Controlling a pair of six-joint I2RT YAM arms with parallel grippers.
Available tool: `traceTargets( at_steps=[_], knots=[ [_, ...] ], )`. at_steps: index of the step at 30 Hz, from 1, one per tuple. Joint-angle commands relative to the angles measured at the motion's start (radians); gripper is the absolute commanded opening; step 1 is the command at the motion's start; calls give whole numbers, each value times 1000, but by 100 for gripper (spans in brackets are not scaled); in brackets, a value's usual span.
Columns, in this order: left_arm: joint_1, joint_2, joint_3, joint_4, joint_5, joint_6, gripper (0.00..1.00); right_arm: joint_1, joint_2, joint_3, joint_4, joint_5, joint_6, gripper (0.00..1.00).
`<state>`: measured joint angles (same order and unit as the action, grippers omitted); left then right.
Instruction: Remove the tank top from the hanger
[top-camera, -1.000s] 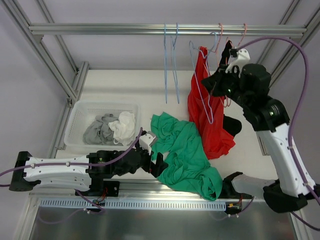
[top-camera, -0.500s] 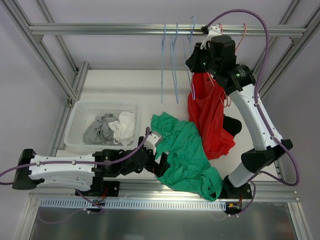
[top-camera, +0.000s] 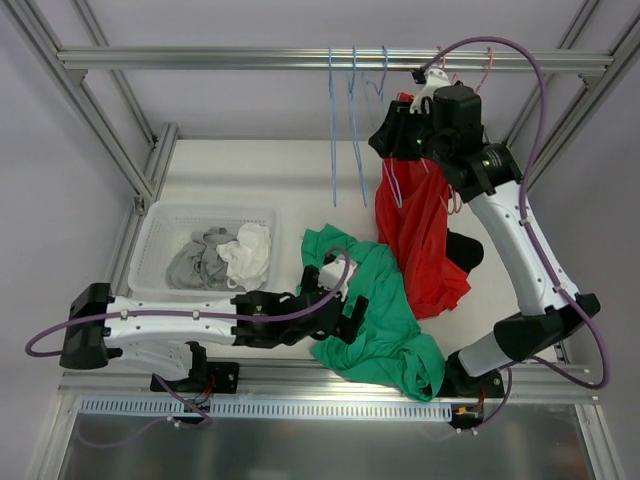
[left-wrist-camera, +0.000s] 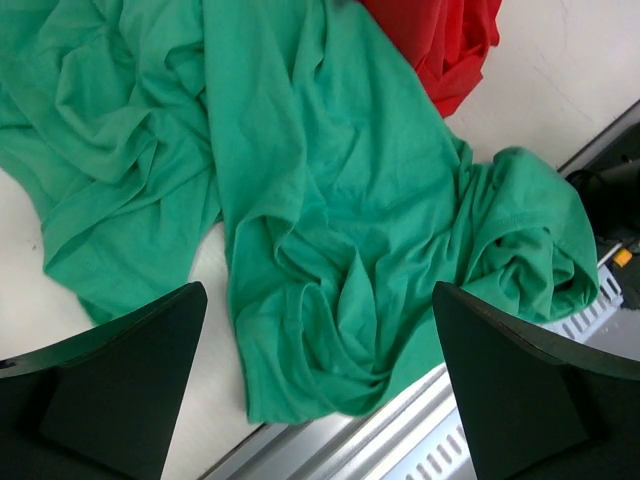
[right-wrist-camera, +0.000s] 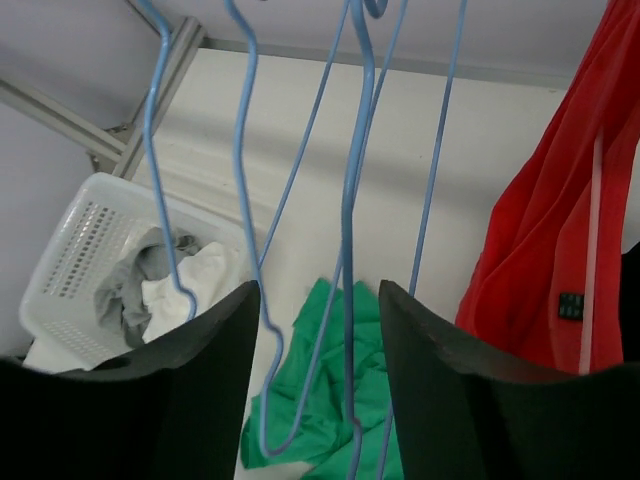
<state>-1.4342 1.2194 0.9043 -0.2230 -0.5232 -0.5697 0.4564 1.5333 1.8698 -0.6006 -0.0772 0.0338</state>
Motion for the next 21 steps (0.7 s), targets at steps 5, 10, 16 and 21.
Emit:
traceTargets(
  at_steps=[5,10,16,21],
  knots=[
    [40,274,208,16,12,-2,99,-42,-300,-86,-65,-105,-26,99],
    [100,445,280,14,57,-28,99,-53,-536,-194,-143,-76,-117,99],
    [123,646,329,14,63,-70,84,-53,-858,-374,-139,-134,-97,99],
    [127,651,282,8,42,-150,0,-55,-978,-409,-143,-144,-92,99]
  ],
)
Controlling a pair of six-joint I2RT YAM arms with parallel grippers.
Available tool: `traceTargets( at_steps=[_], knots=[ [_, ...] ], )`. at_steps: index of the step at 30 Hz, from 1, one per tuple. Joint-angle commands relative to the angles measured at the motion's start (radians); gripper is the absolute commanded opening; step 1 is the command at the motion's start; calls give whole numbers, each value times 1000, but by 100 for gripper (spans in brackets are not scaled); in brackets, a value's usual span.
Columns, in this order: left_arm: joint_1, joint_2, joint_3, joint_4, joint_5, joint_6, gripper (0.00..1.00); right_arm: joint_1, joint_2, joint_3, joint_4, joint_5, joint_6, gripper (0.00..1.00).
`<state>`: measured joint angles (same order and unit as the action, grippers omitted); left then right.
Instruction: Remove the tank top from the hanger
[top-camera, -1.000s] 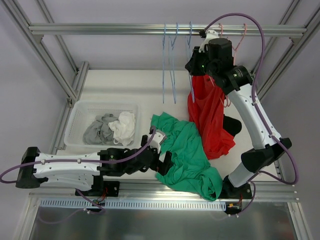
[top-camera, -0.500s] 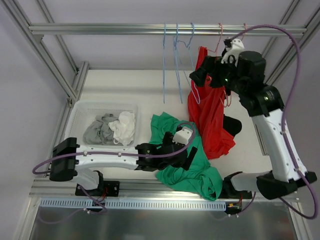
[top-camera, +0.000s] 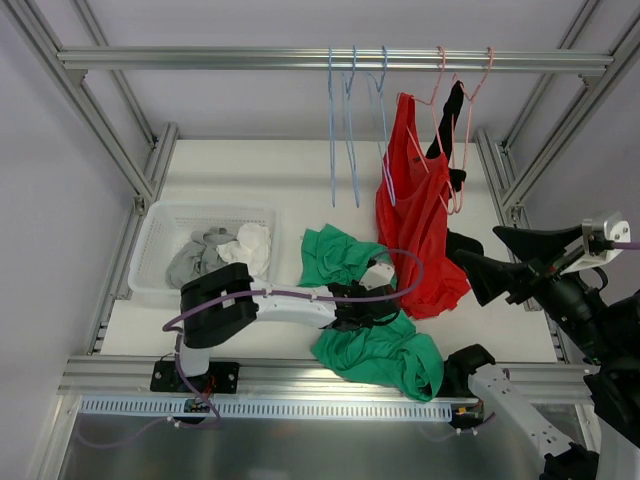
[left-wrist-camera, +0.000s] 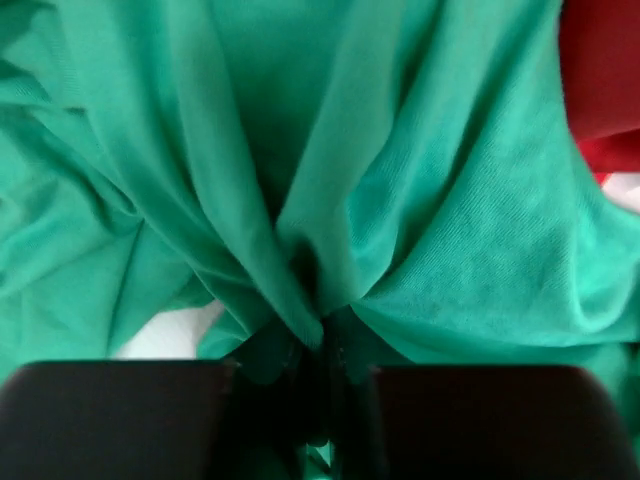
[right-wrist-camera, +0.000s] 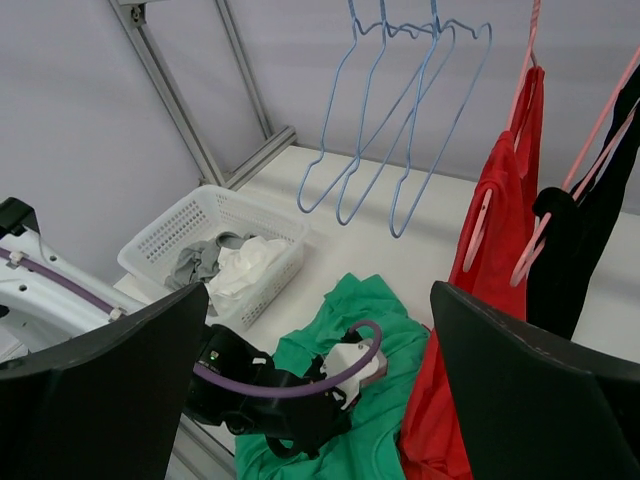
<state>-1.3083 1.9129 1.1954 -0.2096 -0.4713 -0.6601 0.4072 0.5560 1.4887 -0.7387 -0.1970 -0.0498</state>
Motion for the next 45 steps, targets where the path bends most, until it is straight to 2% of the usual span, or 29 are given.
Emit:
traceTargets(
  at_steps=[1,7,12,16,21,27,28,31,32,35,40,42,45],
  knots=[
    [1,-64,-37,-10,-23,-64,0,-4,-5,-27,-8,-22,-15,100],
    [-11,-349,-83,-201,-191,-93,0,-4,-5,2,-51,-2,-33,100],
    [-9,-593,-57,-350,-312,-59,0,-4,-8,5,-57,16,-48,99],
    [6,-742,50,-534,-420,-61,0,-4,4,33,-57,27,-53,100],
    [56,-845,217,-585,-533,80,0,-5,44,67,-57,37,-62,99],
    [254,-818,579,-590,-630,338,0,-4,81,82,-57,41,-67,99],
    [286,-798,681,-590,-632,376,0,-5,87,82,-56,42,-68,99],
    [487,-685,832,-591,-535,490,0,-4,97,84,-57,41,-64,99],
    [605,-663,855,-594,-473,500,0,-4,101,87,-57,39,-61,99],
    [794,-585,937,-608,-405,507,0,-4,119,94,-56,33,-58,100],
    [1021,-497,1124,-691,-308,421,0,-4,151,99,-56,47,-56,100],
    [1079,-470,1217,-702,-361,419,0,-5,171,100,-56,44,-50,100],
    [1179,-439,1230,-702,-371,403,0,-4,188,100,-54,31,-41,100]
  ],
)
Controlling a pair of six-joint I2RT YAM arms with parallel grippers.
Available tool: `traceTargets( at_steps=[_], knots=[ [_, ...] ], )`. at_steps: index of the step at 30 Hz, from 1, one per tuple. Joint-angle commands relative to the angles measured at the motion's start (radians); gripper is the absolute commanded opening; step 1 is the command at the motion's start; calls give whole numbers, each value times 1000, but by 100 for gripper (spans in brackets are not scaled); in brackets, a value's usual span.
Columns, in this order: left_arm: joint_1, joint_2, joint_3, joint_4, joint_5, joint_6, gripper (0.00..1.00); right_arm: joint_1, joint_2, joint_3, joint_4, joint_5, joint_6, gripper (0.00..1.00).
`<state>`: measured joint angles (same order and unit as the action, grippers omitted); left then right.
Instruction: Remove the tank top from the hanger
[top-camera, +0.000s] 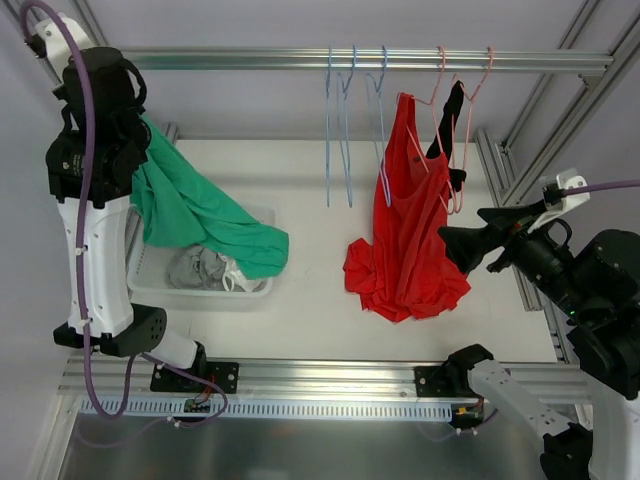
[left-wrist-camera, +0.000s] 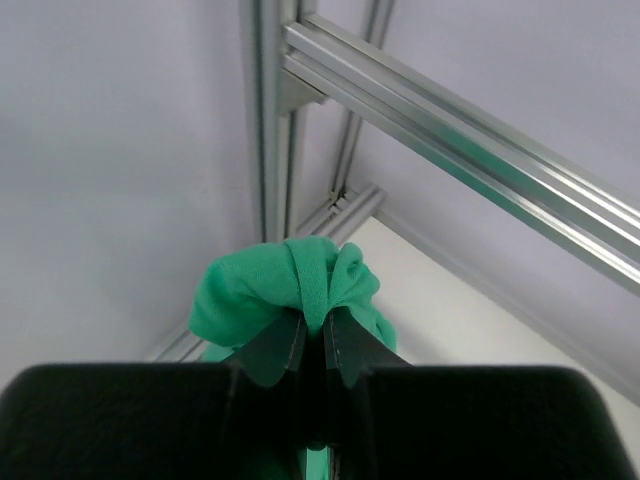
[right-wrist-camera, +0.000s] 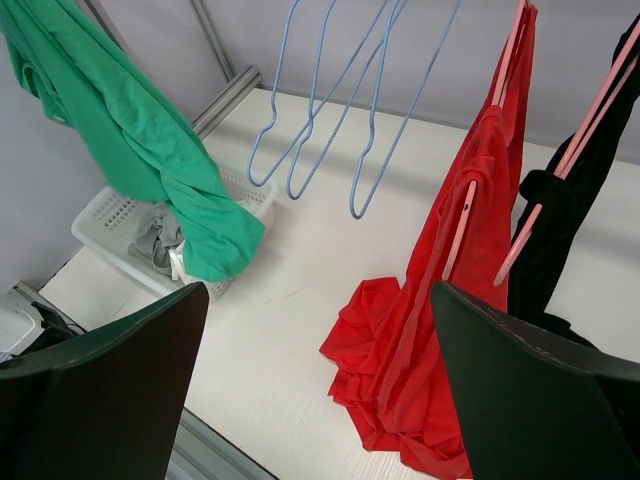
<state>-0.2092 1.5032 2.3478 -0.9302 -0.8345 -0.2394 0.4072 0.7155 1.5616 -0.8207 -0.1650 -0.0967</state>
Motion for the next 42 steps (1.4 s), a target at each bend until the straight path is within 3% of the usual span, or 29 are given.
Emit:
traceTargets(
  at_steps=[1,7,13,17,24,29,36,42],
  knots=[
    [105,-20,64,19,38,-34,0,-4,25,22,29,-4,9,100],
    [275,-30,-109,-1,241,-138,0,-5,25,-1,49,1,12,100],
    [277,-167,-421,21,589,-182,0,-4,51,-44,78,25,18,99],
    [237,-300,-776,125,781,-210,0,-4,113,-31,80,85,5,99],
    [53,-480,-1221,267,729,-328,0,-7,257,40,84,130,-14,99],
    [-21,-405,-1534,467,831,-405,0,-10,315,60,121,96,8,99],
    [-42,-195,-1714,698,926,-514,0,-34,395,133,120,104,-27,99],
    [-87,-263,-1789,700,847,-537,0,-82,493,202,94,142,-70,90]
  ],
)
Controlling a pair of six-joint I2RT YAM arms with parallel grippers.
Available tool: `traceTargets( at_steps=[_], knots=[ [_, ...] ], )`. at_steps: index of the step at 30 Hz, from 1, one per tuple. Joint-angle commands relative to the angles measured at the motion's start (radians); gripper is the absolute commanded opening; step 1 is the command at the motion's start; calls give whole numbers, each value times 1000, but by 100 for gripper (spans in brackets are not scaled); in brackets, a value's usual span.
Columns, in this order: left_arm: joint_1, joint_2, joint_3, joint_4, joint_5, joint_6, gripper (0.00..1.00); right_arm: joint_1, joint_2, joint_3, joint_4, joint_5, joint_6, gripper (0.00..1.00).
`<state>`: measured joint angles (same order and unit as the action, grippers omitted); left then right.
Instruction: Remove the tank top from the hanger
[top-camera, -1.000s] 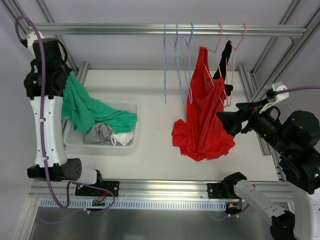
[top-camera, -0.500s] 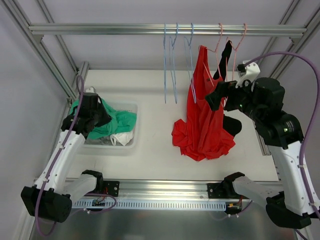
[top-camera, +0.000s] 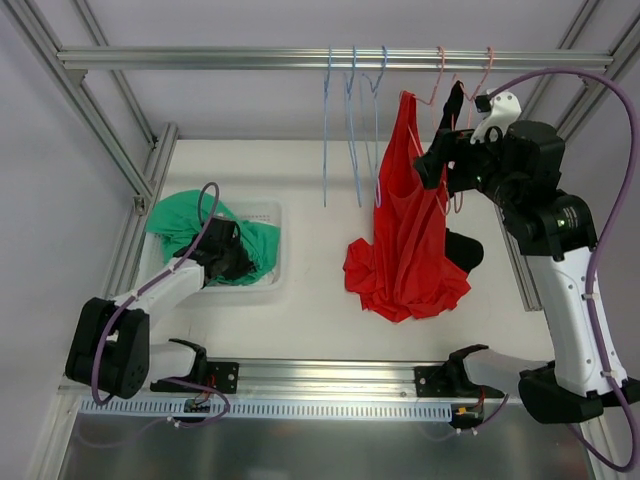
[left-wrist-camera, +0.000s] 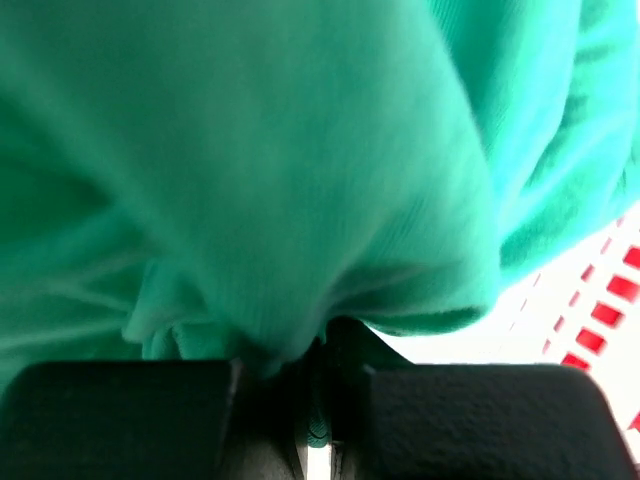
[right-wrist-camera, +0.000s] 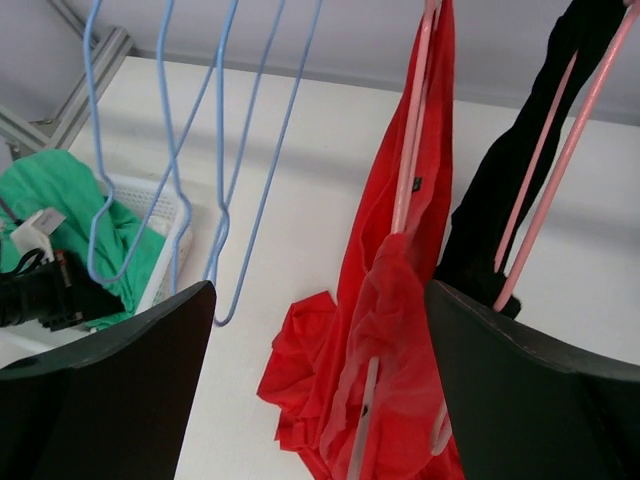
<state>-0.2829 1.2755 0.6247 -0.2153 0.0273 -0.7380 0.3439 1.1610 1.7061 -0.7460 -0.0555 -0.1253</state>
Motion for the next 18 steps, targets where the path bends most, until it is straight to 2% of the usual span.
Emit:
traceTargets(
  at_steps=[1,3,4,5,7,8,9,10,11,13,14,16,17,18],
  knots=[
    [-13,-63,-75,-33,-21,-37,0,-22,75,67,14,29,-48,89],
    [-12,-157,-68,-71,-58,-18,4,-20,101,99,5,42,-66,86],
    [-13,-188,-50,-120,-69,-9,13,-20,117,110,2,49,-77,86],
    [-12,-221,-33,-149,-79,9,34,-23,149,124,-3,49,-85,85],
    [-13,-306,30,-214,-110,28,54,-25,186,160,-7,97,-112,82],
    [-13,-333,55,-276,-119,41,92,-26,204,171,-7,109,-117,79],
    [-13,-382,78,-304,-125,52,99,-26,241,185,-7,127,-125,77],
    [-13,-404,125,-329,-125,63,99,-26,258,217,-10,134,-128,75],
    [-13,-425,151,-373,-119,86,99,-28,276,236,-13,137,-129,67],
    [-13,-479,219,-409,-104,109,99,-28,322,277,-16,143,-129,59],
    [-13,-496,239,-421,-68,138,99,-26,338,315,-21,144,-128,52],
    [-15,-534,285,-443,-29,167,99,-26,370,351,-26,157,-129,43],
    [-15,-545,296,-449,24,195,99,-28,379,378,-26,160,-128,31],
    [-15,-565,308,-467,36,203,99,-26,385,388,-26,164,-123,26]
  ],
)
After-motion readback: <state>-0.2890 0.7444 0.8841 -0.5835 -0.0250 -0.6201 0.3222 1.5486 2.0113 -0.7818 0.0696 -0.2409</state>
